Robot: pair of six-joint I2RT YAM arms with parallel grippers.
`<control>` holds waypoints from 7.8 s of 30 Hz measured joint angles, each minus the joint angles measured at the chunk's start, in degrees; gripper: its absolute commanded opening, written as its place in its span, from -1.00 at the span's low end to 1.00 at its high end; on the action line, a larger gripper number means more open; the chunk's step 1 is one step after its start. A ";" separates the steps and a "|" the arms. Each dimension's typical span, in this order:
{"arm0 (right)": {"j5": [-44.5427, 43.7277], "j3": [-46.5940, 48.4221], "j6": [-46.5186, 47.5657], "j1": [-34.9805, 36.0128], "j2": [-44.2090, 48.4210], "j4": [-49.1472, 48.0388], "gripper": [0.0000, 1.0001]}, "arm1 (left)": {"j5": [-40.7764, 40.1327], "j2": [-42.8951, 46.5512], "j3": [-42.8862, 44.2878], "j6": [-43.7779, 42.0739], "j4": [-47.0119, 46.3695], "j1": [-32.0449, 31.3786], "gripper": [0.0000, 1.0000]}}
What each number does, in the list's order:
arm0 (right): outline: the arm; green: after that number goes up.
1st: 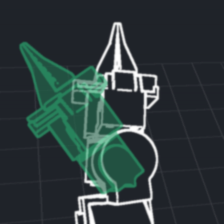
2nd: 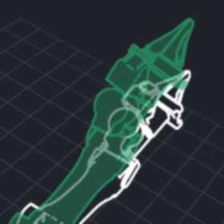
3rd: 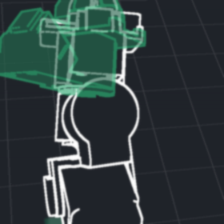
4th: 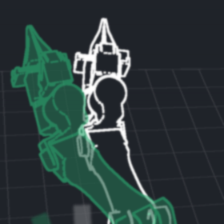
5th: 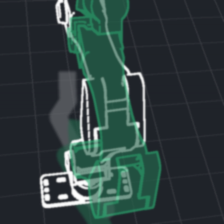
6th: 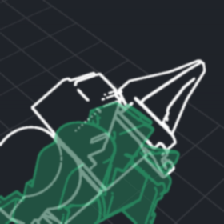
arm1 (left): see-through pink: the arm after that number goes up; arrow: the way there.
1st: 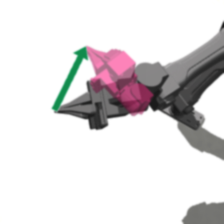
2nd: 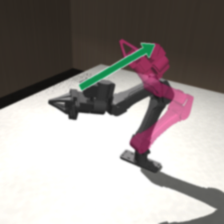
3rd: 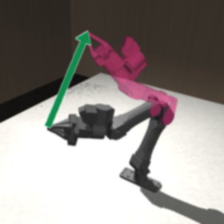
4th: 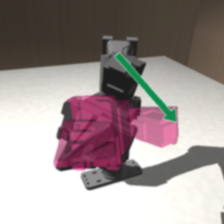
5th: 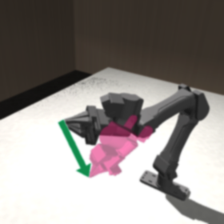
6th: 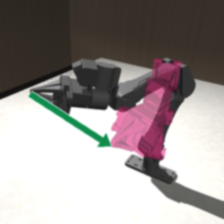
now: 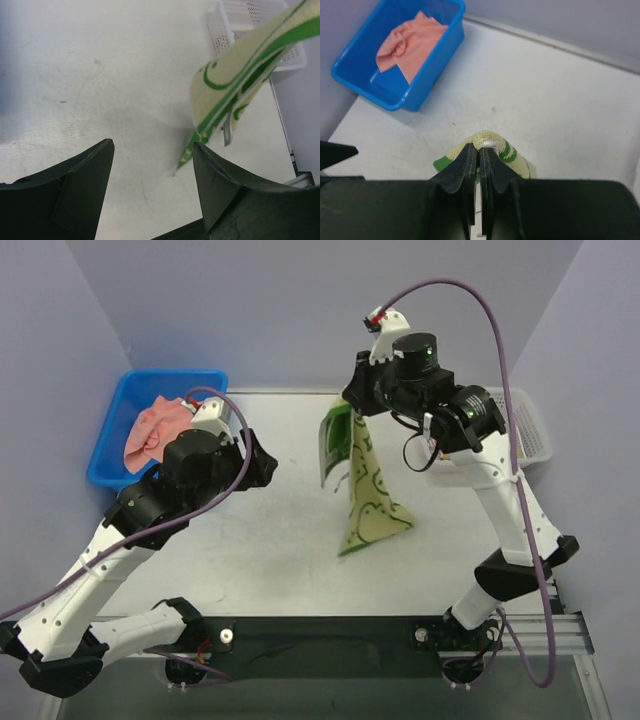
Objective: Fold and stack the towels
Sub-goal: Flatten out the crumpled towel, then fold the towel
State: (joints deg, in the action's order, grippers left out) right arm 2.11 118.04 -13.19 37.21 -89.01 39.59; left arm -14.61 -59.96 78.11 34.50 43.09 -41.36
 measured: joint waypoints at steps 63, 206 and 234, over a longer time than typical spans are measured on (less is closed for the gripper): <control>-3.82 -48.65 -13.97 22.10 -19.17 -24.92 -0.25 | 6.49 -25.90 -33.73 4.15 -22.40 14.12 0.18; 8.50 -20.48 11.19 -19.26 -31.54 -21.77 0.01 | 3.32 -69.92 24.76 -24.48 -15.89 15.10 0.29; 5.62 -2.58 8.85 -19.23 -48.70 -13.94 0.08 | 8.11 -75.30 32.96 -25.55 -11.10 15.98 -0.06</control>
State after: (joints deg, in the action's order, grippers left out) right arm 7.73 115.46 -4.34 17.98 -137.71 25.65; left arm -6.50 -135.26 111.07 8.95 31.99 -25.39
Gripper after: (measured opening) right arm 0.545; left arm 0.479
